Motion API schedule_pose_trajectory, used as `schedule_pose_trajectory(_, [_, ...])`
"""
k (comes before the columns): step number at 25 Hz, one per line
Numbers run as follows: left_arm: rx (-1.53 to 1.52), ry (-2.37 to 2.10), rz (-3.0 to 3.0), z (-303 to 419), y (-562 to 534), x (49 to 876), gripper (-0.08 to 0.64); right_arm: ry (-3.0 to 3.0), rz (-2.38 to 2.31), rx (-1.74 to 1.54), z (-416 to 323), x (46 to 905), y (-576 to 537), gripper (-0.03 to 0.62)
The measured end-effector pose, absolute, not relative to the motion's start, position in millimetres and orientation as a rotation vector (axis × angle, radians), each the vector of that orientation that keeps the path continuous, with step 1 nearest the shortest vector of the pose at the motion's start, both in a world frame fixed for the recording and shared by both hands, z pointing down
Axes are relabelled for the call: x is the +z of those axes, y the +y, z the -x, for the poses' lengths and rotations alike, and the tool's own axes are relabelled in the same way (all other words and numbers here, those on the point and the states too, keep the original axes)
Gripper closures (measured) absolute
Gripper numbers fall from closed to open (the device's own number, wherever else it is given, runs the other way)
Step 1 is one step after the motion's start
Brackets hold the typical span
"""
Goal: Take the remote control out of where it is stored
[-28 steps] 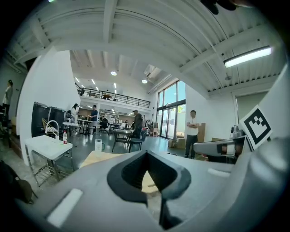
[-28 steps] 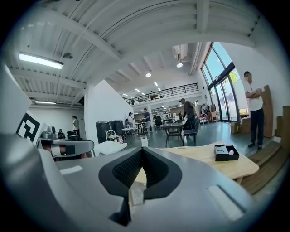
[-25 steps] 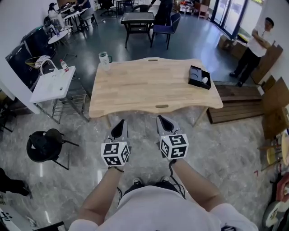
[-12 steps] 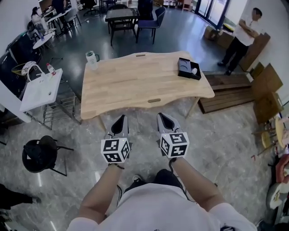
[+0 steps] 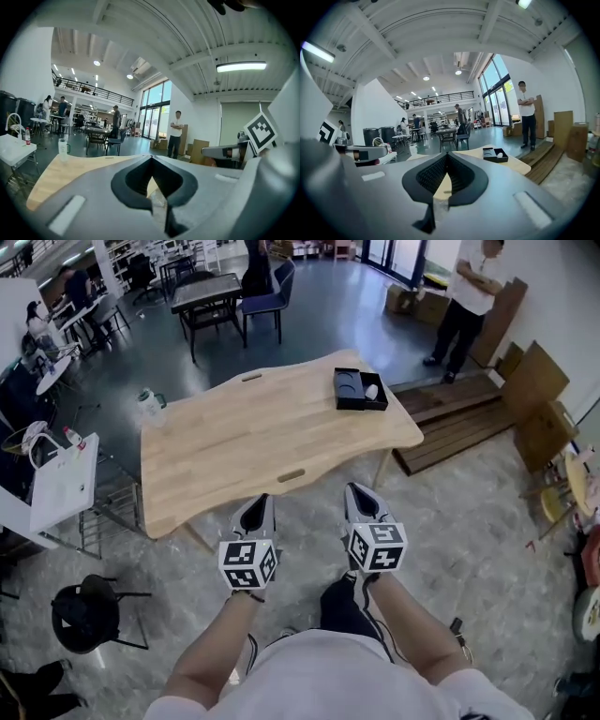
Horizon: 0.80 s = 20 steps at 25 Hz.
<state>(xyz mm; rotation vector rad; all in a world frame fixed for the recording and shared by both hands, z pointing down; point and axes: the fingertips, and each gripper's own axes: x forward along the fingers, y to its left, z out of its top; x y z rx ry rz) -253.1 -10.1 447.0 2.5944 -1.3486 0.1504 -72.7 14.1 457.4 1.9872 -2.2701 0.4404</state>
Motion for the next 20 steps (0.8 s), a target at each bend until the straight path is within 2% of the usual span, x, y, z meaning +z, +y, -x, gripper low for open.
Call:
schedule_pose_trajectory(14, [0.254, -1.18, -2.666, -28, -179, 453, 0.56, -2.24, -2.014, 0.508, -159, 470, -144, 0.566])
schedule_pose_trajectory(20, [0.297, -1.149, -2.686, -98, -241, 457, 0.56, -2.218, -2.049, 0.555, -230, 479, -208, 0.566])
